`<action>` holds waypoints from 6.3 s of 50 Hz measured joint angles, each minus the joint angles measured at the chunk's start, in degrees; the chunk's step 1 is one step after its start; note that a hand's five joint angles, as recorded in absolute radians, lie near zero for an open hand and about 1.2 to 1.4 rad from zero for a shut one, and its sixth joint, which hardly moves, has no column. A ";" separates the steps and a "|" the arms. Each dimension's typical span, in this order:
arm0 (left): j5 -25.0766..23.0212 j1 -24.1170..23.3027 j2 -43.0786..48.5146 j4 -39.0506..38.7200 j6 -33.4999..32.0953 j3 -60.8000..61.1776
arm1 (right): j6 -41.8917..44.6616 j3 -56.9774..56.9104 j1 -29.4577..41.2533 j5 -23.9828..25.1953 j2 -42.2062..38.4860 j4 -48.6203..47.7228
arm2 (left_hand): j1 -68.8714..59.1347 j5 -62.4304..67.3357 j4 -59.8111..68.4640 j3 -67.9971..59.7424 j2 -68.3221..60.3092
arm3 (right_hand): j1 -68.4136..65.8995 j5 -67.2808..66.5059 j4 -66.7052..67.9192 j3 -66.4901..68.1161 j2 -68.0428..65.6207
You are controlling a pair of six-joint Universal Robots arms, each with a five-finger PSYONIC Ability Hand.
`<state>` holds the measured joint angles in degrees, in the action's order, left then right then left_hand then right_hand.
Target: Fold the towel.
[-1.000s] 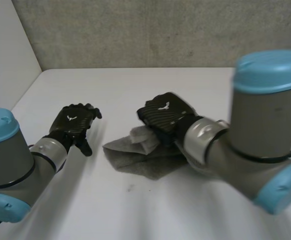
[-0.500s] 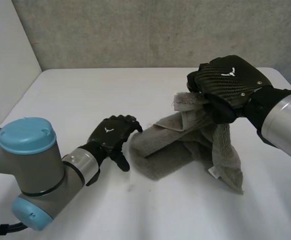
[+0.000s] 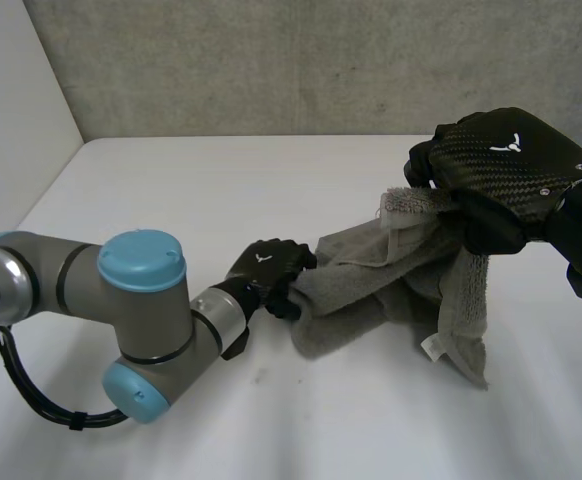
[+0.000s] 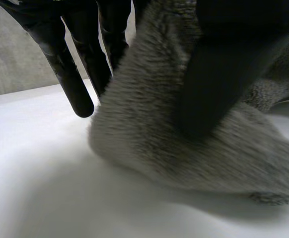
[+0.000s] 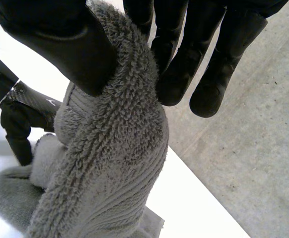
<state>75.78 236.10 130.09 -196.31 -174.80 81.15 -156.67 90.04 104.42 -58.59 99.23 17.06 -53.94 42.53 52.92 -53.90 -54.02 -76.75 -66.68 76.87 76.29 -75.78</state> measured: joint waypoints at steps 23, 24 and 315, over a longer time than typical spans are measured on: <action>4.92 10.94 -18.42 12.00 3.11 -3.81 | -0.25 -13.91 0.38 -1.68 -13.17 2.23 | -13.59 15.72 16.81 -15.61 -15.64 | -0.15 0.00 0.00 0.61 0.00; 5.14 11.44 -20.54 12.69 2.77 -3.34 | -0.46 -14.71 0.43 -1.86 -13.71 2.41 | -13.64 15.72 16.81 -15.65 -15.65 | -0.15 0.00 0.00 0.61 0.00; 8.07 21.55 -21.80 11.40 -13.84 6.00 | 12.13 -19.58 -7.10 -2.60 -38.72 -9.95 | -14.66 16.50 16.88 -15.83 -15.79 | -0.73 -0.38 0.34 0.61 -0.02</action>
<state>83.85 257.65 108.29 -184.92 -188.64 87.15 -144.54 70.46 97.32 -61.20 60.51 7.12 -68.60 59.03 69.80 -69.73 -69.81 -77.48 -67.05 77.22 76.90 -75.80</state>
